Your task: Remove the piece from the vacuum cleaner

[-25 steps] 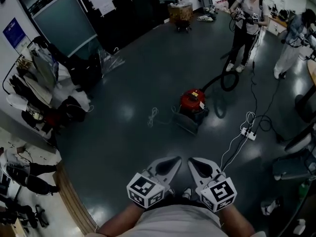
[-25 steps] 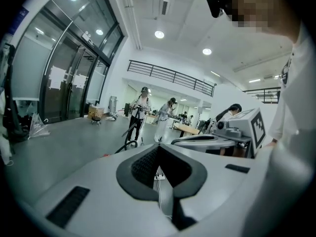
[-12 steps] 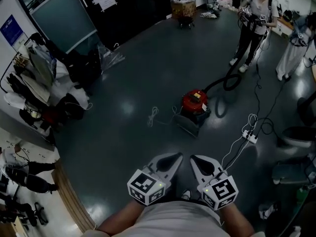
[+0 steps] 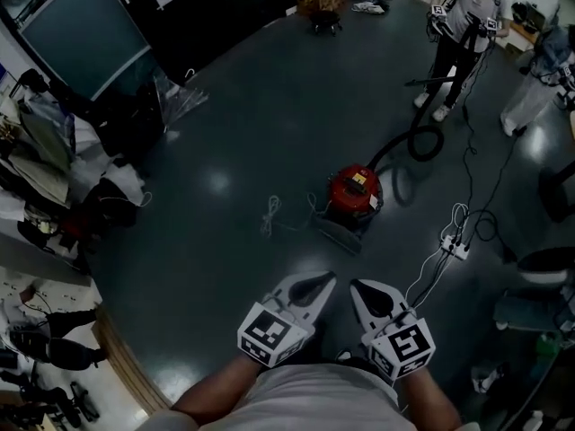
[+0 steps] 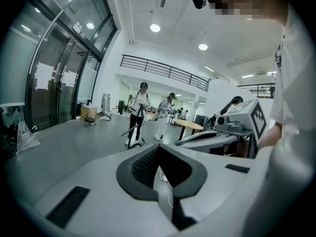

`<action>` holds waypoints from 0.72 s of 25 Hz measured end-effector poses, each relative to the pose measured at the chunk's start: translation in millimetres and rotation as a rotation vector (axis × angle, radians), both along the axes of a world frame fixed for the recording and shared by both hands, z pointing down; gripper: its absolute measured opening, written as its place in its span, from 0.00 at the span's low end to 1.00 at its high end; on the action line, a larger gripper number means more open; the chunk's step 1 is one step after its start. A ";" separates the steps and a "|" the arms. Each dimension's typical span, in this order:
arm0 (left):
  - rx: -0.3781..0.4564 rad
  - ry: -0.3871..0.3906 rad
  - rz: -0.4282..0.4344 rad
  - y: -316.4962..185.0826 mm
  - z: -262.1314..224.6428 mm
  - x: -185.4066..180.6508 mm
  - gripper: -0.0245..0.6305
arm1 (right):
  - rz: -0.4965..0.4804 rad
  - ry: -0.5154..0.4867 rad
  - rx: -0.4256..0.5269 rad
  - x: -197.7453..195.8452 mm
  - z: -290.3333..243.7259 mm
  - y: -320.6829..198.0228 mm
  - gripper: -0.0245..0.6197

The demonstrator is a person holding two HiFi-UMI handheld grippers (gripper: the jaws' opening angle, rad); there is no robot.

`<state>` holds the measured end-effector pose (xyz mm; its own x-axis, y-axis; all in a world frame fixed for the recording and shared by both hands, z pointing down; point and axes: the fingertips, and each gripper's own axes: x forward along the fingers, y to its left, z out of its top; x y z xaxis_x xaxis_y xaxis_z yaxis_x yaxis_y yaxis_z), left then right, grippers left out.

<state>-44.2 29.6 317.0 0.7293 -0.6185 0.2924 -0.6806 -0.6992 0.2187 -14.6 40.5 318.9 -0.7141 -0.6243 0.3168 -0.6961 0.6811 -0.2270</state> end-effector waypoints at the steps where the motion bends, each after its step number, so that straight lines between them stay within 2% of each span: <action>1: 0.002 -0.008 0.017 -15.5 5.6 -2.9 0.04 | 0.009 0.004 -0.004 -2.7 5.2 -15.5 0.06; 6: 0.000 -0.064 0.124 -75.1 47.0 -5.6 0.04 | 0.065 0.017 -0.025 -5.2 38.7 -77.1 0.06; 11: -0.020 -0.092 0.184 -130.1 93.0 2.0 0.04 | 0.089 0.031 -0.072 0.5 77.4 -130.6 0.06; 18: -0.047 -0.212 0.278 -198.2 213.1 21.5 0.04 | 0.069 0.089 -0.153 20.6 193.5 -203.9 0.06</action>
